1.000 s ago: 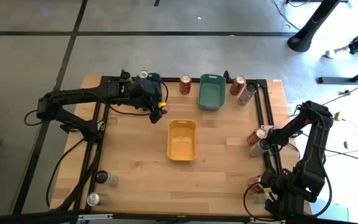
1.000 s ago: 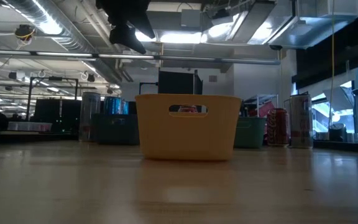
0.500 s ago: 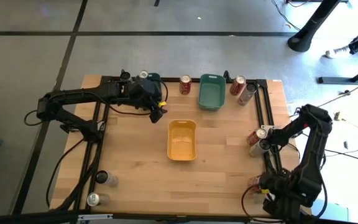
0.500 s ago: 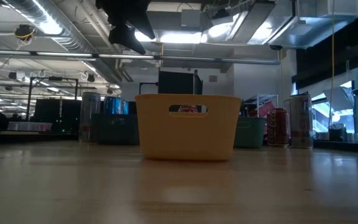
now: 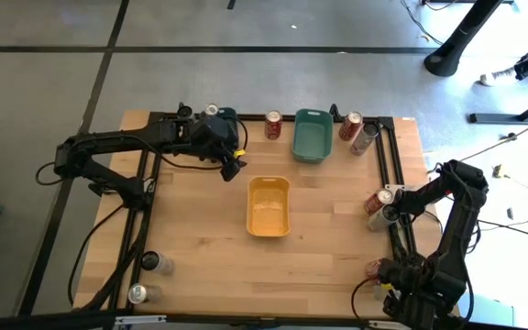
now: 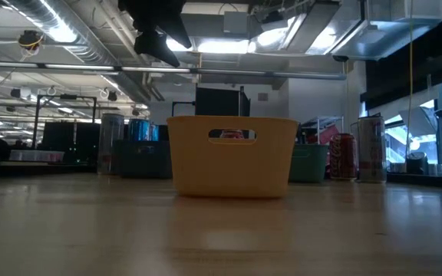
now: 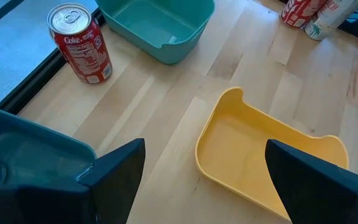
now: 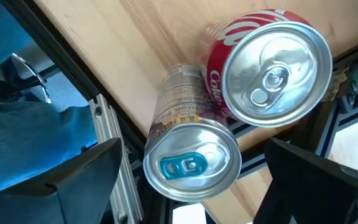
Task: Sort soda cans
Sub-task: Put the right blue soda can into the blue bin
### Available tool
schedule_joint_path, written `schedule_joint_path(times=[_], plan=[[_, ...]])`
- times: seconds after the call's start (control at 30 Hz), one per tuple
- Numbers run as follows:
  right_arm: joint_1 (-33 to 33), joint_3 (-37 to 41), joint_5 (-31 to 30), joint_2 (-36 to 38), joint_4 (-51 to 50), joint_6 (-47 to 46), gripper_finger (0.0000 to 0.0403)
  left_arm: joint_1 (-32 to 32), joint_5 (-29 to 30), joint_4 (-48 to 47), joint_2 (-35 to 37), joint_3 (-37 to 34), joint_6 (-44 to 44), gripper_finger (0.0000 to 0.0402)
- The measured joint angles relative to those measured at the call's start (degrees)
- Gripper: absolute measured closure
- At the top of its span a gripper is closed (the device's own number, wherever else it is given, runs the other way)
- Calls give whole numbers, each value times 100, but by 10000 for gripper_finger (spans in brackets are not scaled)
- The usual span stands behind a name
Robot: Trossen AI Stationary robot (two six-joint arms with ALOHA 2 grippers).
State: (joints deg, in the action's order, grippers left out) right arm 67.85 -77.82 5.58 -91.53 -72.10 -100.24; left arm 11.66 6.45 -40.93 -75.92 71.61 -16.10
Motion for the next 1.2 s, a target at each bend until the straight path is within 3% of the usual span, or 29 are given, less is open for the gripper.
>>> schedule_joint_path(times=[0.37, 0.6, 1.0, 1.2], plan=[[0, 0, 7, -56, 2, 4, 11, 0, 0, -12, -10, 0, -28, 82], [-78, 0, 455, -56, -173, -292, 11, 0, 0, -11, -15, 0, -44, 82], [-205, 2, 305, -225, 58, -252, 11, 0, 0, -11, -17, 0, -44, 82], [-192, 2, 625, -456, 96, -124, 11, 0, 0, -13, -20, 0, -31, 82]])
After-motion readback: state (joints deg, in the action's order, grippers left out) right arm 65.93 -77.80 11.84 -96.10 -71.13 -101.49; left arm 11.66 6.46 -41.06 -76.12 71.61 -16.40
